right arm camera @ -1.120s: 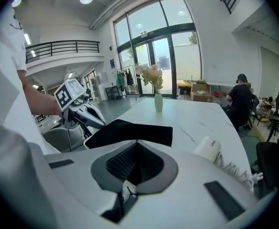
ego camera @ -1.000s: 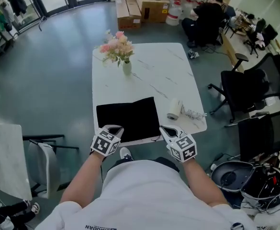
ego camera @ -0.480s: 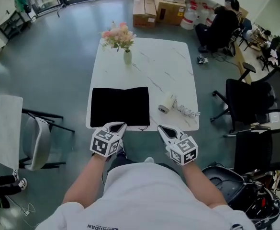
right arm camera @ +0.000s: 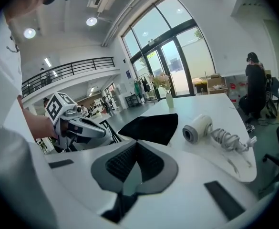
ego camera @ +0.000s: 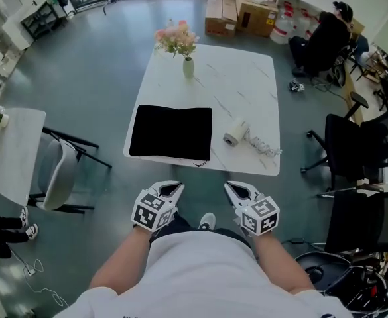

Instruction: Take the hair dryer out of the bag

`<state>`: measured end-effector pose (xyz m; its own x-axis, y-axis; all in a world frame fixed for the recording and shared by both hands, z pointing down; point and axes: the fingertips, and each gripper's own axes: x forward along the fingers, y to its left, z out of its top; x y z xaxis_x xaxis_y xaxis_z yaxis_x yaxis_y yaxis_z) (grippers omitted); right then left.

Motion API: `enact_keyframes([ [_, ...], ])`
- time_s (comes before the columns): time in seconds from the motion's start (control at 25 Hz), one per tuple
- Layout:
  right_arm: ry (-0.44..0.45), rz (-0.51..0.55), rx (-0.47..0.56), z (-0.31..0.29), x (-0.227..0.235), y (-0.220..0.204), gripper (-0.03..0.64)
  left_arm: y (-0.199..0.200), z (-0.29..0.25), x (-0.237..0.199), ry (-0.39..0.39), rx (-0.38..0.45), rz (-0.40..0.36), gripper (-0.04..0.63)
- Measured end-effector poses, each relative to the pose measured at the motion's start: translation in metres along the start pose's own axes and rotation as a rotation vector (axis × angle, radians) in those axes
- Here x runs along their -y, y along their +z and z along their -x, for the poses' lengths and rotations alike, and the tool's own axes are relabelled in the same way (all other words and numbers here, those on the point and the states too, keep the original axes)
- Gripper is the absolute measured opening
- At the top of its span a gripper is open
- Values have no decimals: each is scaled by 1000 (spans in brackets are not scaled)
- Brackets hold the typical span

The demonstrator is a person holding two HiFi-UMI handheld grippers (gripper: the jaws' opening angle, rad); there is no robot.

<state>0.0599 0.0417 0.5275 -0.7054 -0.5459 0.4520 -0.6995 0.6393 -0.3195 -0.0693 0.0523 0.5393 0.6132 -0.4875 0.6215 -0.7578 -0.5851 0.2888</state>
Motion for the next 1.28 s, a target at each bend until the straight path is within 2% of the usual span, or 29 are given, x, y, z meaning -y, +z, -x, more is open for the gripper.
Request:
enact_keyframes([
  [0.24, -9, 8, 41, 11, -2, 13, 15, 12, 22, -3, 34, 40, -7, 17],
  [0.6, -77, -11, 60, 9, -23, 20, 15, 18, 36, -15, -13, 19, -69, 18],
  [0.8, -102, -5, 56, 0, -38, 19, 15, 22, 49, -30, -31, 37, -62, 18],
  [1.28, -135, 2, 34, 1, -54, 17, 15, 19, 55, -31, -77, 53, -66, 18],
])
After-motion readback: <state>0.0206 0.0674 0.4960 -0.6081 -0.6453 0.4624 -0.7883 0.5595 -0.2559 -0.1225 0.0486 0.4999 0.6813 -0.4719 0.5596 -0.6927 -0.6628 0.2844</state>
